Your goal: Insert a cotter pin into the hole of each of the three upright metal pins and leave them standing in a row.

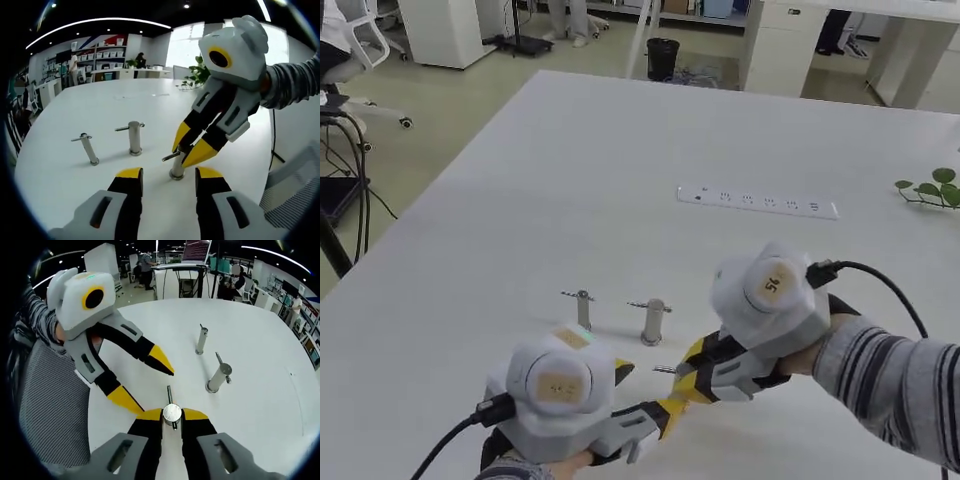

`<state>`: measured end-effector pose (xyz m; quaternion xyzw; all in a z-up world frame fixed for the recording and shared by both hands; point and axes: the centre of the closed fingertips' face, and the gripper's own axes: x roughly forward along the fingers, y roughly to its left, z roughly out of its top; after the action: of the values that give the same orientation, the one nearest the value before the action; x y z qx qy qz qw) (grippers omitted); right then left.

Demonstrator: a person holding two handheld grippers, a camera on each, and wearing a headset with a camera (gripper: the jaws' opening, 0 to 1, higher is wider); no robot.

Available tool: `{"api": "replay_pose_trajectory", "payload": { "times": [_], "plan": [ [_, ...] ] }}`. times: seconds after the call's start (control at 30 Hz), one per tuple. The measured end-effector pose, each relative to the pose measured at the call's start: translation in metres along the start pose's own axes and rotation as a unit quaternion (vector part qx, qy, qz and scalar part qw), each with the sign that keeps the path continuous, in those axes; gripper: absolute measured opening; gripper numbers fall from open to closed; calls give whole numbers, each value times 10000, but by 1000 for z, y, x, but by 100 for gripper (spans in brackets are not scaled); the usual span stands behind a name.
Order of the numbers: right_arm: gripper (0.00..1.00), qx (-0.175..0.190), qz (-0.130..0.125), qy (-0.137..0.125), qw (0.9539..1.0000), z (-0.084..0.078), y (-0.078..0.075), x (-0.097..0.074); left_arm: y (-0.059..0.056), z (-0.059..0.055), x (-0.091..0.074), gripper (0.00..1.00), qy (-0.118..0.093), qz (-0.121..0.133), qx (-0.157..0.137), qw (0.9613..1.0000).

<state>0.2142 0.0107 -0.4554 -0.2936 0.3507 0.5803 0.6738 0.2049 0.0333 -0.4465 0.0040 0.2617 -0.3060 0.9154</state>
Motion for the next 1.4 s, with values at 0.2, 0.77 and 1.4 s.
{"api": "replay_pose_trajectory", "payload": {
  "times": [0.2, 0.77, 1.4],
  "plan": [
    [8, -19, -180, 23, 9998, -2, -20, -12, 5, 6, -13, 43, -71, 86, 31, 9999],
    [8, -104, -350, 190, 9992, -12, -62, -24, 44, 10, -43, 52, -136, 451, -66, 9989],
    [8, -145, -268, 400, 9987, -17, -82, -17, 59, 14, -52, 65, -331, 582, -137, 9977]
  ]
}}
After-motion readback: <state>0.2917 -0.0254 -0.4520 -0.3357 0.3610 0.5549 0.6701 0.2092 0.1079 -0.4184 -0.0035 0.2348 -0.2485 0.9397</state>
